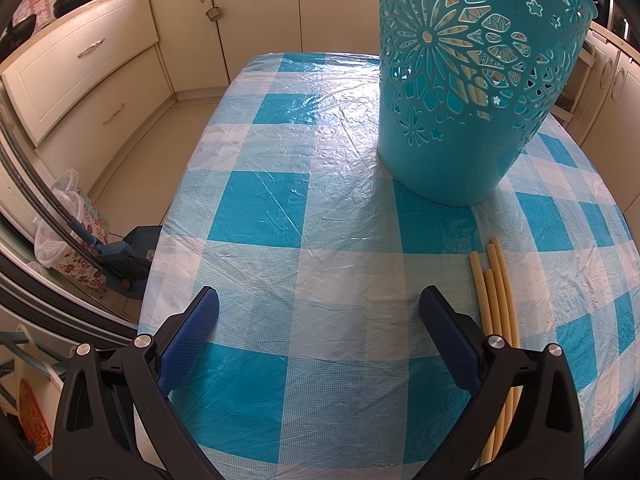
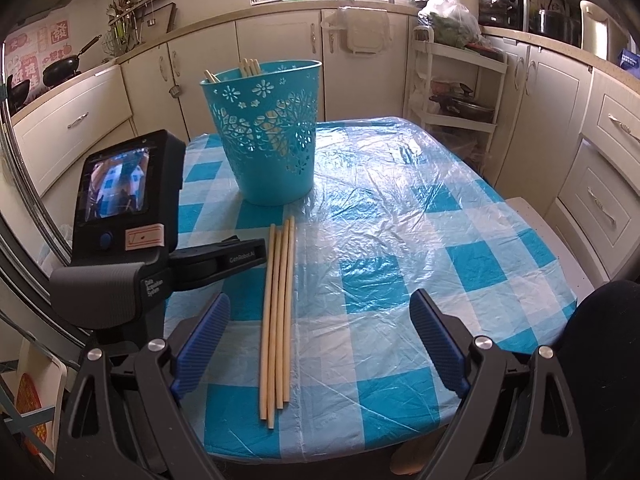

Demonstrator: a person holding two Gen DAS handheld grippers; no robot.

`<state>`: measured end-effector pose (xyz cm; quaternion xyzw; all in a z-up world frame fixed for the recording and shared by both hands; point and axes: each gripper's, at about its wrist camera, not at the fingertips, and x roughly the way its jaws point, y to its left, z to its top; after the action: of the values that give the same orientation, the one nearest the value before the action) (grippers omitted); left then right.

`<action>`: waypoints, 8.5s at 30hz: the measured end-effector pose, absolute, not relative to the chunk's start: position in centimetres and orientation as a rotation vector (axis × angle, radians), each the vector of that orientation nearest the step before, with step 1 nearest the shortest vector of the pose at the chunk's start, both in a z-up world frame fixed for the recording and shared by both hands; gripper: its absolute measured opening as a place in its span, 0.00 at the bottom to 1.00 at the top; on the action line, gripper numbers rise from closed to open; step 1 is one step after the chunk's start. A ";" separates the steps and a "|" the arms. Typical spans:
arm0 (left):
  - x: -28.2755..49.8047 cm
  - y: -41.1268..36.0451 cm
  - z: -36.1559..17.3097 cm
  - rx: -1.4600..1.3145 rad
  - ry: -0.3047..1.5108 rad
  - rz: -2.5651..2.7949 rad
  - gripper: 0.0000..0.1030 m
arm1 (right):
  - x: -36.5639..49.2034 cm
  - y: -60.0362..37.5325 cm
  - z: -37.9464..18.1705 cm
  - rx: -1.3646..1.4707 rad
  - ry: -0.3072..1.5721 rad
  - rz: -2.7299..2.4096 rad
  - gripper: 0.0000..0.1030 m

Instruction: Organize utensils

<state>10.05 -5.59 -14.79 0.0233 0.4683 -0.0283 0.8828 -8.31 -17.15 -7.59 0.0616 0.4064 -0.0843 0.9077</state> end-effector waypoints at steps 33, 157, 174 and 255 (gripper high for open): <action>10.1 -5.6 -14.8 0.049 0.975 -0.059 0.93 | -8.5 -16.6 -7.2 0.097 0.837 -0.177 0.85; 10.2 -5.6 -14.9 0.049 0.976 -0.060 0.93 | -9.8 -15.7 -6.5 0.073 0.813 -0.151 0.87; 10.2 -5.6 -15.0 0.049 0.976 -0.060 0.93 | -10.1 -15.8 -6.1 0.091 0.796 -0.147 0.87; 10.3 -5.6 -15.1 0.050 0.977 -0.061 0.93 | -5.6 -23.5 -12.2 0.260 0.881 -0.117 0.89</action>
<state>10.34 -5.62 -15.05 0.0240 0.4690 -0.0295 0.8824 -5.62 -23.53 -12.17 0.1252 0.4249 -0.0563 0.8948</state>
